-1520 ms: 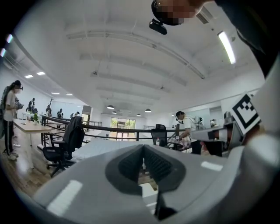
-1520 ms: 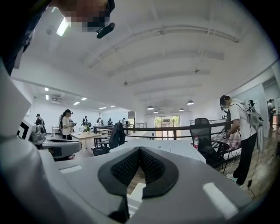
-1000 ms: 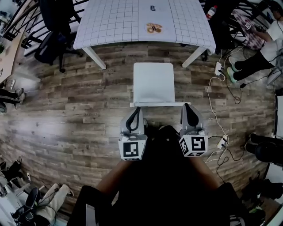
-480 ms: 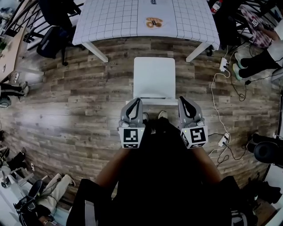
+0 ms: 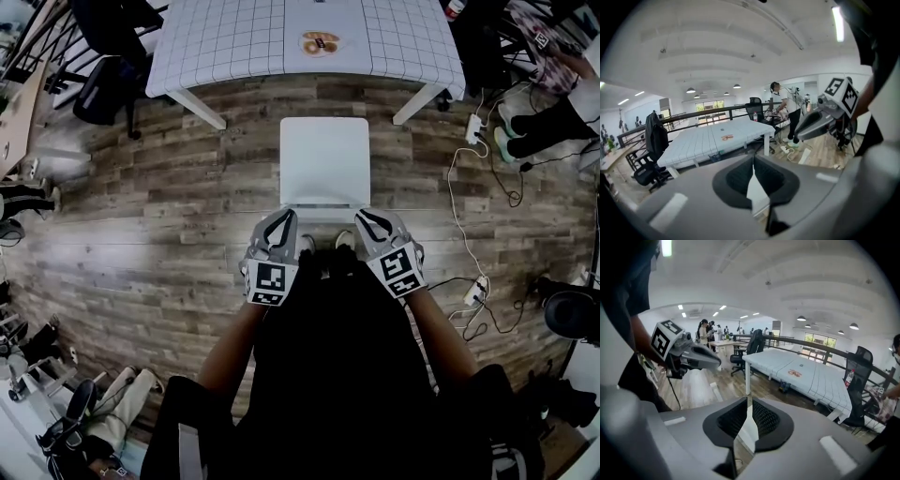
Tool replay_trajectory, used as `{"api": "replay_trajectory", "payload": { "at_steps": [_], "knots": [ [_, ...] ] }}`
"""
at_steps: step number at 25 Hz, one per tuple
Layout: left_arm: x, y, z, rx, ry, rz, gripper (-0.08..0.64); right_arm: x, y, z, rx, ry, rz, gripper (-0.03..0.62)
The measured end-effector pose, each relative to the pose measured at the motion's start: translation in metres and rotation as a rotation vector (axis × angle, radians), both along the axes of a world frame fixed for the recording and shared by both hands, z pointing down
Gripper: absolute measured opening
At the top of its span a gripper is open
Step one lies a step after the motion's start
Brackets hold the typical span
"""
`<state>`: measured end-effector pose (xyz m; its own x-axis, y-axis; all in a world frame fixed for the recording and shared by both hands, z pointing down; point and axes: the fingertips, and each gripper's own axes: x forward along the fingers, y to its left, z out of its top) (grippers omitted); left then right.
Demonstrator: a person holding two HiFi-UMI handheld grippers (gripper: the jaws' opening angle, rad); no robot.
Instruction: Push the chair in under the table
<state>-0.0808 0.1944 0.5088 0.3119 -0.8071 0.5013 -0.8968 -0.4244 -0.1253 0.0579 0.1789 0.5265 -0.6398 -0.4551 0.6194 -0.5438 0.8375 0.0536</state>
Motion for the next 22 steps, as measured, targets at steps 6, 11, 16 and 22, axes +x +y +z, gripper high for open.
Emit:
{"api": "replay_trajectory", "payload": {
  "at_steps": [6, 11, 16, 22],
  "knots": [
    [0.018, 0.006, 0.044, -0.146, -0.077, 0.209, 0.100, -0.008, 0.011, 0.038, 0.003, 0.178, -0.214, 0.059],
    [0.026, 0.006, 0.064, -0.208, -0.071, 0.278, 0.115, -0.011, 0.014, 0.063, 0.009, 0.281, -0.325, 0.081],
    [0.041, 0.013, 0.101, -0.374, -0.178, 0.400, 0.141, -0.009, 0.019, 0.086, -0.078, 0.307, -0.370, 0.084],
    [0.055, 0.020, 0.127, -0.416, -0.300, 0.576, 0.144, -0.011, 0.023, 0.108, -0.129, 0.389, -0.443, 0.115]
  ]
}}
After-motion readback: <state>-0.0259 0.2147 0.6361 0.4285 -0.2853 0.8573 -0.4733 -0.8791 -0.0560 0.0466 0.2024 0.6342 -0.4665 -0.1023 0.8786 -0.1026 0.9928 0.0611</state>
